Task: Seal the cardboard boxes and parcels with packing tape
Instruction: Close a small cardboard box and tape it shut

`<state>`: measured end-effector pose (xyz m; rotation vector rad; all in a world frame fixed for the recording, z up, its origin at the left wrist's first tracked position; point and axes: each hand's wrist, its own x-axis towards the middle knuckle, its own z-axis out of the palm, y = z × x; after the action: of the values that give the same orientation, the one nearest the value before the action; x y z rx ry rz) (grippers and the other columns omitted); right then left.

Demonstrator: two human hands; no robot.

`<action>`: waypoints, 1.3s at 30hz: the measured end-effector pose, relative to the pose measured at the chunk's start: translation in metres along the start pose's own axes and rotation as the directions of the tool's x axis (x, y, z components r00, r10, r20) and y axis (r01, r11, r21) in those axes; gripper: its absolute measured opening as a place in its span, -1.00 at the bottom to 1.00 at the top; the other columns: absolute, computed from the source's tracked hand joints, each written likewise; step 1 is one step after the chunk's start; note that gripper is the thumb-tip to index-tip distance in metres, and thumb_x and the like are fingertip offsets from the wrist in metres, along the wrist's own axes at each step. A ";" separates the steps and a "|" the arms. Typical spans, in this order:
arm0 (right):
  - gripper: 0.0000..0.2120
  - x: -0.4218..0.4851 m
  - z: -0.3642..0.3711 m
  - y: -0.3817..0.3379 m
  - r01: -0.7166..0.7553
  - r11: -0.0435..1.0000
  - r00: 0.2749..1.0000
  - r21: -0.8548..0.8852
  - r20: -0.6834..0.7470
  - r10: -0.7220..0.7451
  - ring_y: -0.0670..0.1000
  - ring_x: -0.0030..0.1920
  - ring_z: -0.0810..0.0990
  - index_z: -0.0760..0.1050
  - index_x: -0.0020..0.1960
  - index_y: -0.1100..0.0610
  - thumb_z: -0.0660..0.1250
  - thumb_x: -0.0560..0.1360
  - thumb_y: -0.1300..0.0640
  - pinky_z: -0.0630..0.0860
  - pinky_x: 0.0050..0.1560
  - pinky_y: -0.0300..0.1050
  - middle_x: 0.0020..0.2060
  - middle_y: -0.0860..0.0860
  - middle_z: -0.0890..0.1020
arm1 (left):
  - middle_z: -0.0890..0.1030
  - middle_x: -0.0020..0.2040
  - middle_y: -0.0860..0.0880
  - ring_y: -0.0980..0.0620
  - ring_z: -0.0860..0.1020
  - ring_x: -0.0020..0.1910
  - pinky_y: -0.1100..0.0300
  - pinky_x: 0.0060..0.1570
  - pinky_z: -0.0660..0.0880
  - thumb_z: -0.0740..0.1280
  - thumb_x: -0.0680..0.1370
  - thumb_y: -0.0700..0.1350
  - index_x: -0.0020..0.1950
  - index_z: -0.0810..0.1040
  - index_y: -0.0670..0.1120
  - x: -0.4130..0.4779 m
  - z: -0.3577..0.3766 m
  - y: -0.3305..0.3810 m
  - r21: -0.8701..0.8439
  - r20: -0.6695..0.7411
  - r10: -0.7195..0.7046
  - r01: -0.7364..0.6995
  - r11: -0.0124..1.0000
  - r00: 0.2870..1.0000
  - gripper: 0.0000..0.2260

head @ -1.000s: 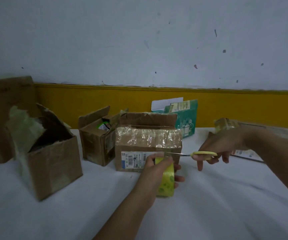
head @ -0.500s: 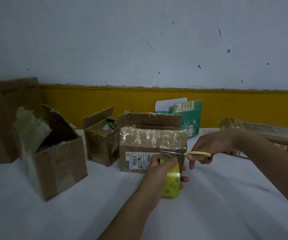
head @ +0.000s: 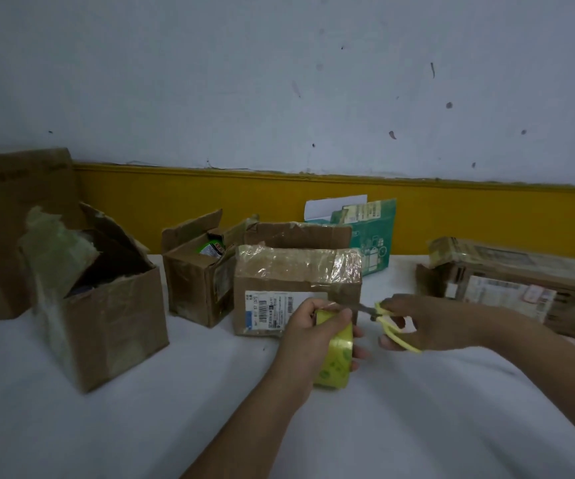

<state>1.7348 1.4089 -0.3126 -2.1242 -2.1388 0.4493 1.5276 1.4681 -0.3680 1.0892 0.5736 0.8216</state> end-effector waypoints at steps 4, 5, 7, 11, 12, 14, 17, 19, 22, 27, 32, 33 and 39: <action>-0.59 -0.019 0.016 0.005 -0.099 0.982 0.988 0.159 -0.104 0.116 -0.13 -0.15 0.50 0.49 0.05 -0.10 0.29 0.41 -0.38 0.43 -0.14 -0.32 -0.10 -0.12 0.55 | 0.66 -0.21 -0.26 -0.14 0.61 -0.39 0.10 -0.40 0.56 0.38 0.58 -0.19 0.12 0.46 -0.21 -0.002 -0.002 0.004 -0.013 -0.040 0.037 -0.037 0.999 0.999 -0.82; -0.64 -0.023 0.020 0.008 -0.130 0.971 0.977 0.200 -0.140 0.159 -0.13 -0.16 0.51 0.49 0.03 -0.08 0.32 0.43 -0.32 0.43 -0.15 -0.32 -0.11 -0.12 0.56 | 0.65 -0.23 -0.25 -0.13 0.60 -0.41 0.12 -0.41 0.55 0.37 0.58 -0.20 0.13 0.45 -0.23 -0.004 -0.002 0.005 -0.029 -0.042 0.042 -0.043 0.999 0.998 -0.82; -0.63 -0.030 0.032 0.020 -0.190 0.955 0.948 0.227 -0.212 0.239 -0.10 -0.11 0.57 0.49 -0.01 -0.05 0.37 0.39 -0.31 0.51 -0.08 -0.21 -0.11 -0.14 0.61 | 0.64 -0.25 -0.23 -0.12 0.58 -0.44 0.13 -0.43 0.53 0.36 0.59 -0.23 0.14 0.43 -0.24 -0.006 0.000 0.005 -0.036 -0.042 0.060 -0.062 0.997 0.997 -0.81; -0.66 -0.033 0.055 0.030 -0.353 0.934 0.896 -0.060 -0.310 0.319 -0.05 0.06 0.62 0.60 0.06 -0.11 0.46 0.38 -0.25 0.54 0.03 -0.20 0.01 -0.16 0.64 | 0.66 -0.21 -0.23 -0.14 0.60 -0.42 0.09 -0.39 0.55 0.37 0.58 -0.22 0.15 0.42 -0.25 -0.008 0.002 0.001 0.026 -0.053 0.103 -0.102 0.994 0.993 -0.78; -0.62 -0.031 0.056 0.029 -0.370 0.922 0.897 -0.118 -0.305 0.321 -0.06 0.08 0.61 0.62 0.16 -0.07 0.44 0.42 -0.22 0.51 0.03 -0.24 0.07 -0.13 0.65 | 0.67 -0.21 -0.22 -0.14 0.61 -0.42 0.08 -0.39 0.56 0.37 0.58 -0.21 0.15 0.43 -0.25 -0.009 0.002 0.001 0.041 -0.057 0.107 -0.105 0.994 0.993 -0.78; -0.63 -0.025 0.054 0.026 -0.366 0.905 0.922 -0.216 -0.212 0.322 -0.01 0.14 0.58 0.56 0.30 0.02 0.32 0.56 -0.10 0.46 0.08 -0.25 0.18 -0.01 0.61 | 0.66 -0.20 -0.22 -0.13 0.61 -0.42 0.09 -0.40 0.56 0.36 0.59 -0.20 0.15 0.43 -0.25 -0.009 0.001 0.001 0.043 -0.056 0.105 -0.103 0.994 0.993 -0.79; -0.67 -0.022 0.043 0.017 -0.381 0.885 0.923 -0.268 -0.062 0.379 0.05 0.17 0.55 0.49 0.34 0.14 0.18 0.64 0.05 0.45 0.14 -0.19 0.23 0.08 0.54 | 0.65 -0.21 -0.24 -0.14 0.59 -0.42 0.11 -0.40 0.55 0.30 0.62 -0.21 0.14 0.44 -0.20 -0.009 -0.001 0.002 -0.014 -0.027 0.072 -0.073 0.997 0.997 -0.87; -0.71 -0.019 0.039 0.009 -0.401 0.851 0.915 -0.338 -0.107 0.389 0.07 0.16 0.57 0.51 0.29 0.15 0.19 0.62 0.11 0.52 0.14 -0.13 0.21 0.08 0.54 | 0.65 -0.20 -0.25 -0.15 0.59 -0.42 0.09 -0.37 0.55 0.23 0.63 -0.27 0.12 0.45 -0.15 -0.008 -0.002 0.002 -0.046 -0.013 0.055 -0.056 0.997 0.998 -0.90; -0.78 -0.016 0.034 -0.011 -0.417 0.862 0.838 -0.289 -0.489 0.241 -0.01 -0.05 0.60 0.58 0.10 0.05 0.22 0.62 -0.02 0.49 -0.16 -0.16 0.03 -0.02 0.61 | 0.65 -0.19 -0.25 -0.16 0.59 -0.41 0.09 -0.38 0.57 0.17 0.60 -0.36 0.15 0.45 -0.14 -0.008 -0.004 0.001 -0.034 -0.012 0.049 -0.050 0.998 0.999 -0.80; -0.74 0.003 0.024 -0.078 0.041 0.989 0.838 0.141 -0.544 0.043 -0.22 -0.22 0.55 0.63 0.05 -0.05 0.38 0.49 -0.18 0.45 -0.22 -0.33 -0.12 -0.16 0.62 | 0.65 -0.08 -0.33 -0.18 0.61 -0.40 0.04 -0.35 0.59 0.19 0.59 -0.37 0.19 0.44 -0.16 -0.024 -0.001 0.007 0.088 -0.011 0.055 -0.054 0.995 0.998 -0.78; -0.86 0.014 0.031 -0.146 0.055 0.971 0.891 0.232 -0.451 0.057 -0.05 -0.41 0.63 0.67 -0.17 0.05 0.45 0.49 0.00 0.44 -0.45 -0.35 -0.34 -0.01 0.68 | 0.62 -0.18 -0.22 -0.16 0.60 -0.42 0.05 -0.36 0.58 0.19 0.61 -0.34 0.19 0.41 -0.16 -0.073 -0.023 0.026 0.087 -0.054 0.063 -0.058 0.995 0.997 -0.81; -0.86 0.012 0.032 -0.164 0.042 0.984 0.894 0.175 -0.447 0.041 -0.04 -0.37 0.65 0.67 -0.16 0.04 0.44 0.50 -0.01 0.41 -0.42 -0.36 -0.32 0.00 0.69 | 0.62 -0.20 -0.21 -0.16 0.60 -0.43 0.05 -0.37 0.59 0.19 0.61 -0.34 0.18 0.41 -0.15 -0.085 -0.032 0.032 0.089 -0.077 0.069 -0.062 0.994 0.995 -0.82; -0.89 -0.003 0.055 -0.274 0.257 0.962 0.795 0.088 -0.586 -0.159 -0.04 -0.24 0.58 0.60 -0.23 0.01 0.48 0.45 0.06 0.44 -0.25 -0.23 -0.35 -0.07 0.58 | 0.60 -0.37 -0.19 -0.13 0.57 -0.49 0.08 -0.45 0.56 0.19 0.62 -0.34 0.28 0.19 0.06 -0.175 -0.088 0.082 0.085 -0.253 0.095 -0.076 0.994 0.963 -0.62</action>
<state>1.4568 1.4021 -0.2899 -1.6237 -1.8637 -0.0478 1.3347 1.3915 -0.3215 1.0885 0.7834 1.0328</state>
